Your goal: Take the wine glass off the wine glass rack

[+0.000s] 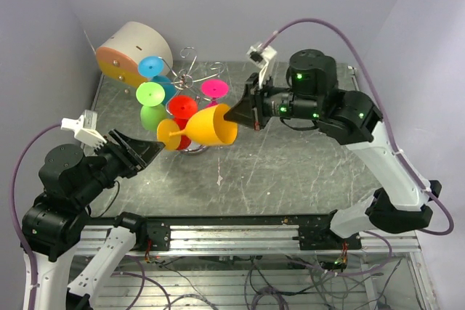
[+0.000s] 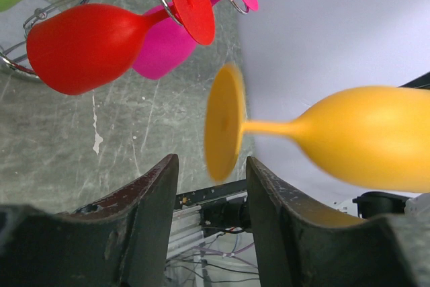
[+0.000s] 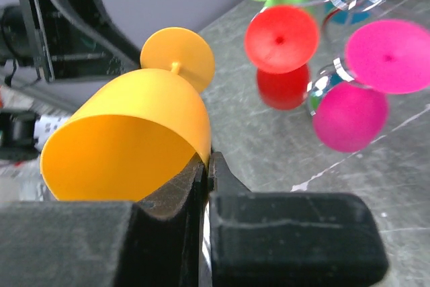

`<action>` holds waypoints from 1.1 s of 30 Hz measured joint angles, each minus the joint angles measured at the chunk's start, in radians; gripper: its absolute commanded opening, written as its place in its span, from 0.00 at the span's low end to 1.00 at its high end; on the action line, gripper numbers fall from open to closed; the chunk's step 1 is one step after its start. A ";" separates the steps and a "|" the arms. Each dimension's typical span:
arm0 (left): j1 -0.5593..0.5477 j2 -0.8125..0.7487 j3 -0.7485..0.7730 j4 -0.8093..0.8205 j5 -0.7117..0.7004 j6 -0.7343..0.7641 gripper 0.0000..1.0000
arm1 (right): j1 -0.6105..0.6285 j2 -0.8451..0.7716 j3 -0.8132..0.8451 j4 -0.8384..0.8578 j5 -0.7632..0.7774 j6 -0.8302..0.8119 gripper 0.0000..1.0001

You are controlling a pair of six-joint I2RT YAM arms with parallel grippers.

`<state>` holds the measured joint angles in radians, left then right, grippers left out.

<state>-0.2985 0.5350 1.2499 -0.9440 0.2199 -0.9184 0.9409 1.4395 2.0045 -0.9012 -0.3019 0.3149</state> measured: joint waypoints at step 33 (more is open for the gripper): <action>0.000 -0.042 0.000 -0.101 -0.045 0.019 0.55 | -0.825 0.275 -0.023 -0.198 0.572 -0.104 0.00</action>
<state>-0.2985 0.4927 1.2503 -1.0454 0.1749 -0.8993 0.1158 1.7149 1.9820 -1.0988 0.2699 0.2111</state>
